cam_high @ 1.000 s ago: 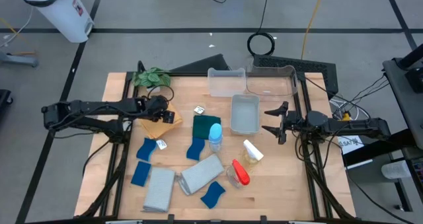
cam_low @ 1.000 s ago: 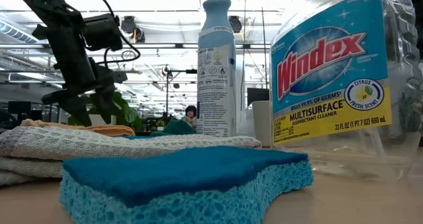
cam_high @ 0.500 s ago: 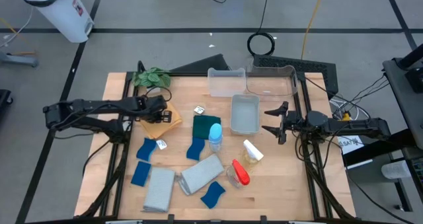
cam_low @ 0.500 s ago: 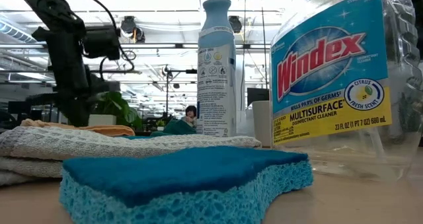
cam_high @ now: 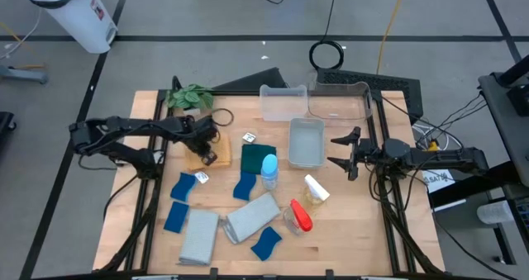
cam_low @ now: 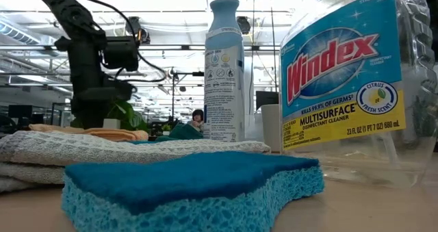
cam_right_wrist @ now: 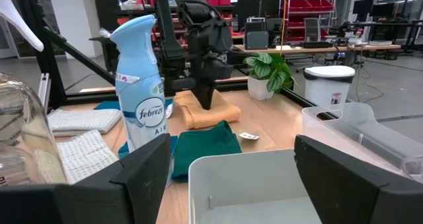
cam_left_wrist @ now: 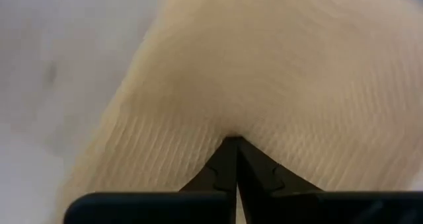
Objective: Pick & Place Kitchen Items
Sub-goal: Put the yellow towel into the top right transparent bin
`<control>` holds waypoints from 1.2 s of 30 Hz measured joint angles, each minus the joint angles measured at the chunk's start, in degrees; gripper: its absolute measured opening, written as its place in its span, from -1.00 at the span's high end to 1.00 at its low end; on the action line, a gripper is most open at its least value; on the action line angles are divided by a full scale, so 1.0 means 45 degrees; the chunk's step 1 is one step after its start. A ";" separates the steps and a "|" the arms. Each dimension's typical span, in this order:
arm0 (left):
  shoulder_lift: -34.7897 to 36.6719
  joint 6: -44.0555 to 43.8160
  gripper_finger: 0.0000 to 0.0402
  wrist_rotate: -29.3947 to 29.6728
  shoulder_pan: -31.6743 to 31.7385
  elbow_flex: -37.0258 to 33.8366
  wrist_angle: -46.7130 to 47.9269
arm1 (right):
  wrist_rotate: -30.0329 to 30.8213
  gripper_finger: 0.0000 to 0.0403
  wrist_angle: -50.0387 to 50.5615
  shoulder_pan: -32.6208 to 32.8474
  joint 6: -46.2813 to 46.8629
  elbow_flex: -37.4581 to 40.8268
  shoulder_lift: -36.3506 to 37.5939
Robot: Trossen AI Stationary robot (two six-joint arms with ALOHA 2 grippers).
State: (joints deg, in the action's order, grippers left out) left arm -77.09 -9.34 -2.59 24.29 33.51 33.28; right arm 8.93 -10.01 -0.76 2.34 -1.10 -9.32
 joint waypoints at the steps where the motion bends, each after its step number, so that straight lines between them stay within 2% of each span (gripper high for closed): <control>1: -0.0033 0.1397 0.98 0.0405 -0.0184 0.0179 0.0198 | -0.0001 -0.45 0.0005 0.0002 -0.0002 0.0000 -0.0005; 3: -0.0031 0.3586 0.99 0.1406 -0.0601 0.0434 0.0642 | 0.0000 -0.45 0.0002 -0.0001 0.0002 0.0000 -0.0002; 5: -0.0033 0.4642 0.97 0.2542 -0.0937 0.0683 0.0903 | -0.0005 -0.45 0.0005 0.0001 -0.0001 0.0000 0.0000; 7: -0.0024 0.4941 0.94 0.3386 -0.1259 0.0912 0.0998 | 0.0000 -0.45 0.0002 -0.0002 -0.0003 0.0000 -0.0001; 9: -0.0021 0.4602 0.92 0.3575 -0.1565 0.1167 0.1033 | 0.0000 -0.45 0.0002 0.0002 -0.0002 0.0000 -0.0003; 12: -0.0016 0.2415 0.93 0.3601 -0.1858 0.1888 0.1058 | 0.0000 -0.45 0.0002 0.0002 0.0002 0.0000 0.0000; 16: 0.0002 -0.3435 0.98 0.3519 -0.1938 0.2947 0.1682 | 0.0000 -0.45 0.0002 -0.0002 -0.0002 0.0000 -0.0001; 19: -0.0016 -0.7708 0.97 0.2573 -0.1836 0.3431 0.3267 | 0.0000 -0.45 0.0002 -0.0001 -0.0002 0.0000 0.0000; 21: -0.0048 -0.9739 0.96 0.1875 -0.1811 0.3459 0.4538 | -0.0001 -0.45 0.0002 0.0002 0.0002 0.0000 -0.0004; 23: -0.0046 -1.1176 0.97 0.1727 -0.1907 0.3450 0.5910 | 0.0000 -0.45 0.0001 0.0002 -0.0002 0.0000 -0.0002; 25: -0.0143 -1.2136 0.99 0.1890 -0.2035 0.3294 0.6396 | 0.0000 -0.45 0.0007 0.0002 -0.0003 0.0000 -0.0005; 28: -0.0248 -1.2691 0.97 0.1643 -0.2043 0.2749 0.5899 | 0.0000 -0.45 0.0002 -0.0002 0.0002 0.0000 -0.0005; 36: -0.1774 -1.2201 0.97 -0.0001 -0.1371 0.1385 0.3545 | -0.0005 -0.45 -0.0003 0.0002 -0.0002 0.0000 -0.0015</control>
State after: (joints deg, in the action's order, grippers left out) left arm -85.08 -64.25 -2.60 18.12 39.75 49.23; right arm 8.91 -10.02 -0.75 2.33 -1.10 -9.39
